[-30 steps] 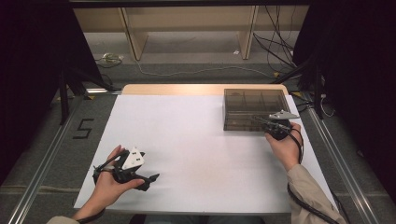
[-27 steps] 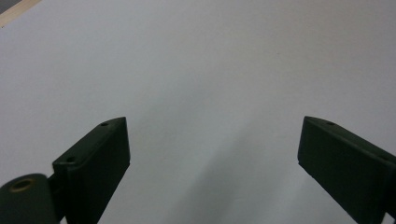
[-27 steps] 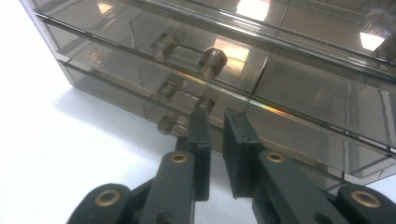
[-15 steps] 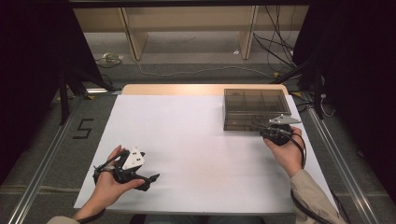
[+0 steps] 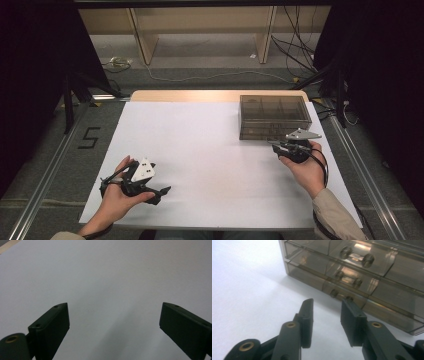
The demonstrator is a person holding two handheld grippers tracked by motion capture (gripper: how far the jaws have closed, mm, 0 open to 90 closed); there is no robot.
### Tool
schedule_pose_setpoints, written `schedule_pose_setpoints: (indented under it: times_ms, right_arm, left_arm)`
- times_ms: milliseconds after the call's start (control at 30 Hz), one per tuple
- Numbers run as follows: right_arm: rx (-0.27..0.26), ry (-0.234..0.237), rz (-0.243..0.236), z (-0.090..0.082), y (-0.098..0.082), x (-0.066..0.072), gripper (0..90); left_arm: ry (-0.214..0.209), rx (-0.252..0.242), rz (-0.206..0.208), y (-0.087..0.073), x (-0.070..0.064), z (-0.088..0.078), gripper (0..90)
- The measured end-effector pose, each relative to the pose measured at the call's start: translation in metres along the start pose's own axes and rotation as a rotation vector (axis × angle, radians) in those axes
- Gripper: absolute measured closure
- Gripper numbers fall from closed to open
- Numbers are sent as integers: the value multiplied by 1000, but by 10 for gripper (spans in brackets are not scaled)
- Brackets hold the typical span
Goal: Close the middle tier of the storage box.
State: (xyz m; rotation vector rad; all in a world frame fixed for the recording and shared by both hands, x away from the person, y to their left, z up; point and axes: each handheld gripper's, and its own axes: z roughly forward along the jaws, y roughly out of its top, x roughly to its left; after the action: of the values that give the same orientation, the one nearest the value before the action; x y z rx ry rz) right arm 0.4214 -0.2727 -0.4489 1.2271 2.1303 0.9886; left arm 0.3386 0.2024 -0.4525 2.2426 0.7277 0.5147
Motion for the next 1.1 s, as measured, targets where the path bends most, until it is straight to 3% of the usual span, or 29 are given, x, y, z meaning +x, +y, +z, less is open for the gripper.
schedule_pose_setpoints:
  times_ms: [567,1100]
  right_arm:
    - [-13,50,7,-12,-11,8,462]
    - [-10,91,9,-23,-25,15,387]
  left_arm:
    - [-2,-2,-1,0,0,1,92]
    - [-6,3,-5,0,0,1,92]
